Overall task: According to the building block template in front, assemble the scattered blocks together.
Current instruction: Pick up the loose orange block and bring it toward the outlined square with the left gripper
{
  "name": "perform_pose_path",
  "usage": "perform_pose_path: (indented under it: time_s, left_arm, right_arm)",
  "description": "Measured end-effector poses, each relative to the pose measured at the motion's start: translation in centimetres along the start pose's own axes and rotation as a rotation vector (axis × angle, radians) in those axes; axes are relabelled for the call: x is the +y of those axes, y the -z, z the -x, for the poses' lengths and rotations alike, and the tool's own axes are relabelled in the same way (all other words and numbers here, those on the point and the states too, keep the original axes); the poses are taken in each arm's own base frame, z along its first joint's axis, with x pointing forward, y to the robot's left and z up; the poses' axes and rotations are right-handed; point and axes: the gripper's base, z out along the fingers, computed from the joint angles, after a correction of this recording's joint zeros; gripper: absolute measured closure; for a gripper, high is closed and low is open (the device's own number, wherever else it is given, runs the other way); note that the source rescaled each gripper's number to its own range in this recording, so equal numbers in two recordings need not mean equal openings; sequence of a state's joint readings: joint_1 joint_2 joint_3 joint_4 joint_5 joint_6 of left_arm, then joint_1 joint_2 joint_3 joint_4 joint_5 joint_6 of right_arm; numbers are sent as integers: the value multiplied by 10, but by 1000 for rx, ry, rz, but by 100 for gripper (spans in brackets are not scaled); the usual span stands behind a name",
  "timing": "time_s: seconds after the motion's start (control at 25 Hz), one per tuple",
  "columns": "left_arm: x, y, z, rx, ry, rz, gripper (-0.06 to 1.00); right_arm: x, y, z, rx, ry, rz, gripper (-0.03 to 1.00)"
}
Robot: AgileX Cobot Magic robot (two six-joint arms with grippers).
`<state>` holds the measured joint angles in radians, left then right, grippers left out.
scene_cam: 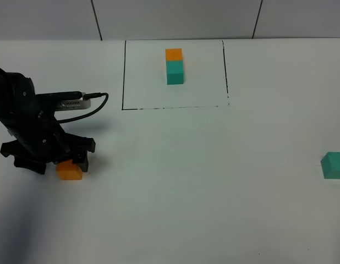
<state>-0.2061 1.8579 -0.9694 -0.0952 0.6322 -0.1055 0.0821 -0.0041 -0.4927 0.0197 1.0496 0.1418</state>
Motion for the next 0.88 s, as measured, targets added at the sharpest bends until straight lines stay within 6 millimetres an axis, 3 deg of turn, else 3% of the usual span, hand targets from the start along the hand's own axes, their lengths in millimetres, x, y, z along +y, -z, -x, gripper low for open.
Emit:
perform_pose_path:
  time_s: [0.12,0.2,0.28,0.4,0.44,0.68,0.88]
  left_arm:
    - [-1,-2,1,-7,7,-6,28]
    - [-1,-2,1,-8,10,-7,35]
    - [-1,-3,1,-6,12,-7,49]
    - [-1,-3,2,-7,25,-8,86]
    - [-1,-3,2,-7,32,-9,94]
    - [-4,5,8,0,15,-15,94]
    - [-36,35,28,0,-309,-28,94]
  right_arm:
    - [0,0,0,0,0,0,21]
    - [0,0,0,0,0,0,21]
    - [0,0,0,0,0,0,21]
    - [0,0,0,0,0,0,21]
    - [0,0,0,0,0,0,21]
    - [0,0,0,0,0,0,21]
    - [0,0,0,0,0,0,21]
